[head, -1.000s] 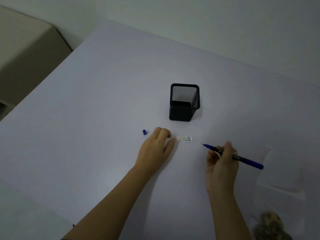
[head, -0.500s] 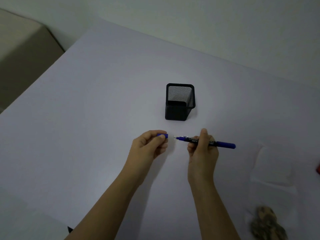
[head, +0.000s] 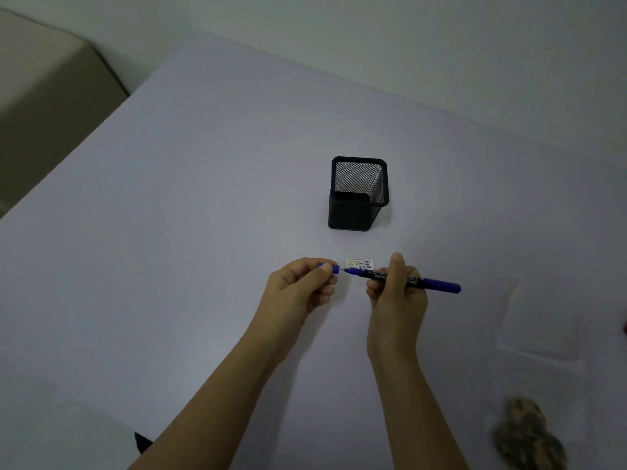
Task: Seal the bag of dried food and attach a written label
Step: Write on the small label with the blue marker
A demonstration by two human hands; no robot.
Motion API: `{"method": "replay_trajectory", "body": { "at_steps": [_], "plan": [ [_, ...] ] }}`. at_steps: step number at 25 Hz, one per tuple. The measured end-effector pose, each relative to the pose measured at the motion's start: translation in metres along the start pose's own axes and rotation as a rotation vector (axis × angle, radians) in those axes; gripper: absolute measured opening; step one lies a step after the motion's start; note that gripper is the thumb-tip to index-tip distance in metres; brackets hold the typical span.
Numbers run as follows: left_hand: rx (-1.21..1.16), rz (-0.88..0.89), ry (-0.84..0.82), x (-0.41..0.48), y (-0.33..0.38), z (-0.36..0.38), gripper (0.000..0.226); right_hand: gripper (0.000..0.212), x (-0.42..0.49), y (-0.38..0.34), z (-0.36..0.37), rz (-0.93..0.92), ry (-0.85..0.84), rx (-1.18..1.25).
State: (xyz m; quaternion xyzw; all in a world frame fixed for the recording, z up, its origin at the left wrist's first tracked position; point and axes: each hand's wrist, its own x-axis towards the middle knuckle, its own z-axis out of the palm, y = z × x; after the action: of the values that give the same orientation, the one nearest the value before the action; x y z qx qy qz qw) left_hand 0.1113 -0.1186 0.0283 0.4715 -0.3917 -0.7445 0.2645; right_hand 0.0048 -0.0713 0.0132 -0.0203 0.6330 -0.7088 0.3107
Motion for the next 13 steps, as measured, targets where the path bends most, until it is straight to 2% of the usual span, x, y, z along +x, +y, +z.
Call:
{"method": "replay_trajectory", "body": {
  "at_steps": [3,5,7,9,13],
  "plan": [
    [0.150,0.050,-0.029,-0.001,-0.002,0.002,0.017,0.029,-0.002,0.001,0.001,-0.017,-0.021,-0.017],
    [0.406,0.160,-0.027,-0.002,0.000,0.001,0.016,0.030,-0.005,0.000,0.002,-0.020,-0.046,-0.019],
    [0.692,0.288,-0.017,-0.002,0.003,0.002,0.029,0.033,-0.008,-0.002,0.004,-0.010,-0.083,-0.030],
    [0.733,0.298,0.003,-0.004,0.007,0.004,0.037,0.035,-0.010,-0.005,0.008,0.001,-0.114,-0.033],
    [0.657,0.163,-0.010,0.000,0.010,0.005,0.042,0.037,-0.008,-0.009,0.013,-0.024,-0.141,-0.089]
  ]
}}
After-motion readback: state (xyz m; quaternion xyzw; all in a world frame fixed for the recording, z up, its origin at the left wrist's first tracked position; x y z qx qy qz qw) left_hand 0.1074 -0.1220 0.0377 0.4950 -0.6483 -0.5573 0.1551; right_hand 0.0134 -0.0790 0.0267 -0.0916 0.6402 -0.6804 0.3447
